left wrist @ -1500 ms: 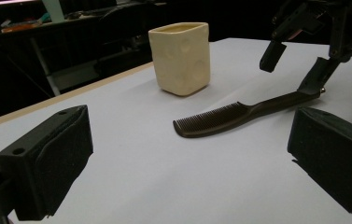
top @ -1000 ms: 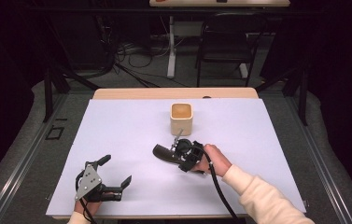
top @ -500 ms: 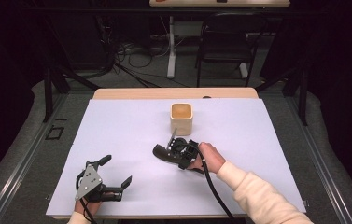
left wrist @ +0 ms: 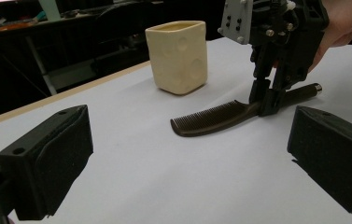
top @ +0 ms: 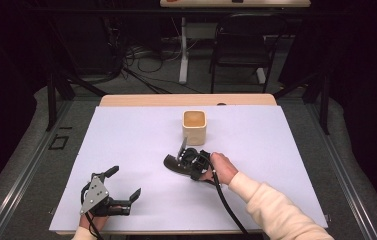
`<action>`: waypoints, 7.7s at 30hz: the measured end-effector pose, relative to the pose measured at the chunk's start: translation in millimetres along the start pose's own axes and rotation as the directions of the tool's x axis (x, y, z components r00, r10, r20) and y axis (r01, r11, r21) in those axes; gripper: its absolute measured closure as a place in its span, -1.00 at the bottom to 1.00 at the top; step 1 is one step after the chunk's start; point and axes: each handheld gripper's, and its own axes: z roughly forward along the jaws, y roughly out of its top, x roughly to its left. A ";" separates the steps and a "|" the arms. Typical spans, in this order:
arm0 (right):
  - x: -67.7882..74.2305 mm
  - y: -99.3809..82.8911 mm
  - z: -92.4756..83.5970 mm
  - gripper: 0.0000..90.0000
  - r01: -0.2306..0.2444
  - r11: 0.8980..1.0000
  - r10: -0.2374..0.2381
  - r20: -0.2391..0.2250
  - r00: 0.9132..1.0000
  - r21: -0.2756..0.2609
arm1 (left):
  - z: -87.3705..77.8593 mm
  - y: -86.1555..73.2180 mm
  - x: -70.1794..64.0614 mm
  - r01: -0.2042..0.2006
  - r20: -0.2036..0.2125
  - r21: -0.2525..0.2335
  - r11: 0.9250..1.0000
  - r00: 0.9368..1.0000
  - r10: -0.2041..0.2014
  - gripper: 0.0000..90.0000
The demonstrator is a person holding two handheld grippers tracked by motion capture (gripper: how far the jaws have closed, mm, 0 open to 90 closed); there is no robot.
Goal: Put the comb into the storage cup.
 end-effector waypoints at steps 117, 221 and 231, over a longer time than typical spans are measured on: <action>-19.1 -109.8 -87.7 0.61 -0.139 0.839 0.148 -0.026 0.989 -0.526 | 2.8 -0.5 1.1 -0.002 0.002 0.021 1.000 1.000 0.002 -0.99; -53.8 -111.2 -107.8 0.61 -0.146 0.677 0.279 0.068 0.958 -0.721 | 0.2 -1.5 1.4 -0.003 -0.008 0.024 1.000 1.000 0.003 -0.99; -58.5 -102.5 -111.2 0.61 -0.140 0.684 0.270 0.070 0.960 -0.716 | 1.1 -1.7 1.5 0.003 -0.008 0.027 1.000 1.000 -0.002 -0.99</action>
